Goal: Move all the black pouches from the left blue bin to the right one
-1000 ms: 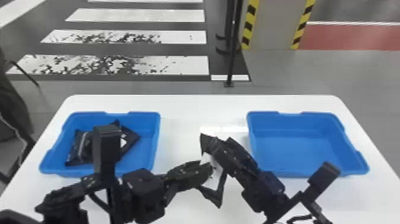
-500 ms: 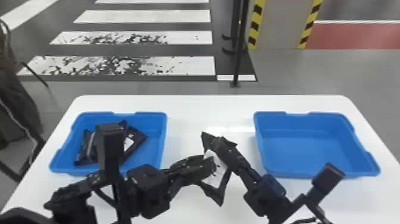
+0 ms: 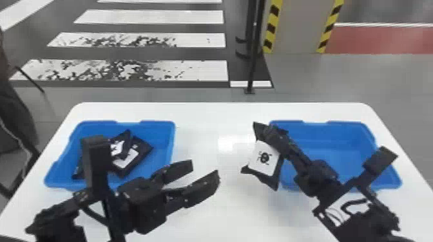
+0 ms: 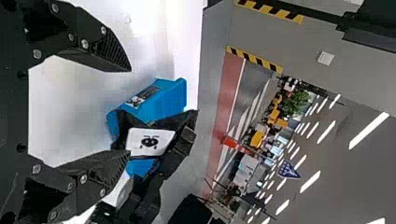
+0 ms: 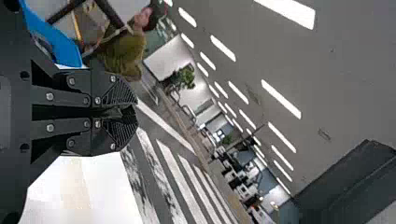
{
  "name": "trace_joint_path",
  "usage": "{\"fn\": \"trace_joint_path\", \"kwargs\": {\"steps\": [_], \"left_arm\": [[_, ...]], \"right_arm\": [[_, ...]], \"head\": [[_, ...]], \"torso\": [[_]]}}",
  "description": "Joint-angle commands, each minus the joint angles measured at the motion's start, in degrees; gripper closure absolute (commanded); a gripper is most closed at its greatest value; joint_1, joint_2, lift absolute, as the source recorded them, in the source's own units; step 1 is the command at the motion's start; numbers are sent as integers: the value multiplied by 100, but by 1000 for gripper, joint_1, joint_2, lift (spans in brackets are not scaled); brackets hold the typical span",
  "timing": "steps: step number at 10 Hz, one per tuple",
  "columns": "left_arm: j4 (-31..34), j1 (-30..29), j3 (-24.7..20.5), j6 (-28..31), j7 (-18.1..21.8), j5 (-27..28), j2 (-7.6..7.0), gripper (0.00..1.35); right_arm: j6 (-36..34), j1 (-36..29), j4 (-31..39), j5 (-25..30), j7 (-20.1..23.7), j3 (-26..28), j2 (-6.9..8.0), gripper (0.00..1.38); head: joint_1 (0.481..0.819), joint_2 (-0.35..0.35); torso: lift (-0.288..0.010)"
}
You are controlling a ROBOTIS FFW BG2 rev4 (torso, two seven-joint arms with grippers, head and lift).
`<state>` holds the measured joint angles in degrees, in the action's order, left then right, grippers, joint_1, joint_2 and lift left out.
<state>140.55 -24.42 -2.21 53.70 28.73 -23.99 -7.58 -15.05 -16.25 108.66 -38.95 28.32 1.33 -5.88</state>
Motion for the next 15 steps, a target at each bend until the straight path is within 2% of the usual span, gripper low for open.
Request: {"fn": "trace_joint_path", "kwargs": {"steps": [1,2,3,4,5,6,7,8,9,10,11,13,15], "left_arm": [[0,-5,-99,-27,1,11,2,171],[0,-5,-202,-41,-17,57,11,171],[0,24,-384,-41,-35,171,28,171],[-28,66,-624,-69,-52,285,55,168],[-99,136,-841,-83,-61,388,55,167],[-99,192,-1001,-139,-70,457,55,167],[-99,192,-1150,-139,-70,594,63,167],[-99,178,-1344,-125,-70,788,72,171],[-127,192,-1584,-97,-70,971,98,171],[-267,305,-1744,-97,-70,1188,81,171],[-535,530,-1813,-97,-61,1394,11,171],[-1266,1149,-1801,-55,-70,1862,-156,171],[-2166,1781,-1755,16,-70,2045,-236,171]], "right_arm": [[0,514,-565,673,-19,747,-168,1277],[-112,852,-1001,1050,-28,1044,-291,1277],[-337,1203,-1493,1255,-45,1135,-423,1276],[-351,1541,-2028,1438,-116,1135,-502,1113],[-337,1681,-2225,1598,-186,1181,-511,687],[85,1583,-2140,1838,-265,1261,-484,274],[478,1161,-1606,2146,-362,1352,-414,82],[788,486,-804,2444,-520,1329,-265,119],[1013,-105,-158,2706,-590,1307,-36,127],[1097,-597,236,2672,-599,1135,131,130],[1125,-934,503,2546,-599,850,210,131],[1181,-1286,813,2226,-599,313,228,134],[1181,-1455,911,2021,-590,38,219,140]], "head": [[695,-65],[695,-127],[695,-158],[695,-193],[695,-195],[695,-181],[695,-175],[695,-168],[695,-150],[695,-107],[695,-75],[695,71],[695,183]], "torso": [[-140],[-140],[-140],[-140],[-140],[-140],[-140],[-140],[-140],[-140],[-140],[-140],[-140]]}}
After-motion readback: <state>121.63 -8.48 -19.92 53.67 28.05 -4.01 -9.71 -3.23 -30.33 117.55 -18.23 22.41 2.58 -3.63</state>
